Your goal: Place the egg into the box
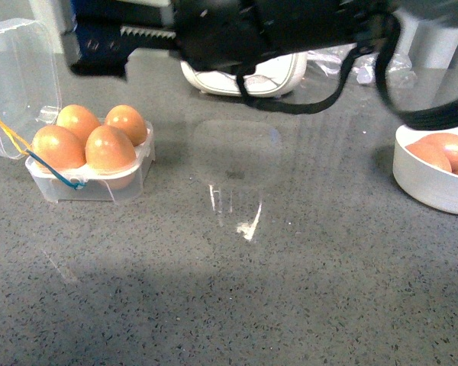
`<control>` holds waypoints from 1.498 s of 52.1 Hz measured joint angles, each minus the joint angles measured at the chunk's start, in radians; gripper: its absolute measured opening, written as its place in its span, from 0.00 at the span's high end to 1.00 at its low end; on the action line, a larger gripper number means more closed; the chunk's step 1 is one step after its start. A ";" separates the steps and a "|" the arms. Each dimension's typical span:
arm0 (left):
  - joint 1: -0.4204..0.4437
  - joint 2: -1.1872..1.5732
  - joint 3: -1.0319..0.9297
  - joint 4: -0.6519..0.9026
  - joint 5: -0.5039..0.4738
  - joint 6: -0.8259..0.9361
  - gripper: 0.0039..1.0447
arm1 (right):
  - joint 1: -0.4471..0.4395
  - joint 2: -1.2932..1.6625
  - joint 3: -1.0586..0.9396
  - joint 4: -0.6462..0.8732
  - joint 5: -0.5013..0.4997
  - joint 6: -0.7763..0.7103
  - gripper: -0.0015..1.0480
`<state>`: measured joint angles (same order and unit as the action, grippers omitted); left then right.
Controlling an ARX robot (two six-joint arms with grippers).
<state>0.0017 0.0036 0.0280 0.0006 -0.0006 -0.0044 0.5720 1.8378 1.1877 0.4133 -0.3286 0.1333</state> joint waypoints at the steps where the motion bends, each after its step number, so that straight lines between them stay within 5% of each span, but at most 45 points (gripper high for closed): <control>1: 0.000 0.000 0.000 0.000 0.000 0.000 0.06 | -0.005 -0.011 -0.009 0.008 0.006 0.005 0.07; 20: 0.000 0.000 0.000 0.000 0.002 0.000 0.06 | -0.096 -0.256 -0.238 0.100 0.085 0.116 0.07; 24: 0.000 0.000 0.000 0.000 0.000 0.000 0.06 | -0.069 -0.265 -0.308 0.233 0.397 0.026 0.18; 29: 0.000 0.000 0.000 0.000 0.000 0.000 0.06 | -0.083 -0.332 -0.436 0.336 0.667 -0.058 0.31; 33: 0.000 0.000 0.000 0.000 -0.001 0.000 0.06 | -0.134 -0.411 -0.542 0.375 0.732 -0.093 0.43; 48: 0.000 0.000 0.000 0.000 0.000 0.000 0.06 | -0.298 -0.667 -0.870 0.425 0.581 -0.133 0.97; 78: 0.000 0.000 0.000 0.000 0.000 0.000 0.06 | -0.497 -1.086 -1.119 0.255 0.386 -0.132 0.97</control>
<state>0.0017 0.0032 0.0280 0.0006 -0.0006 -0.0044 0.0750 0.7513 0.0689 0.6682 0.0578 0.0017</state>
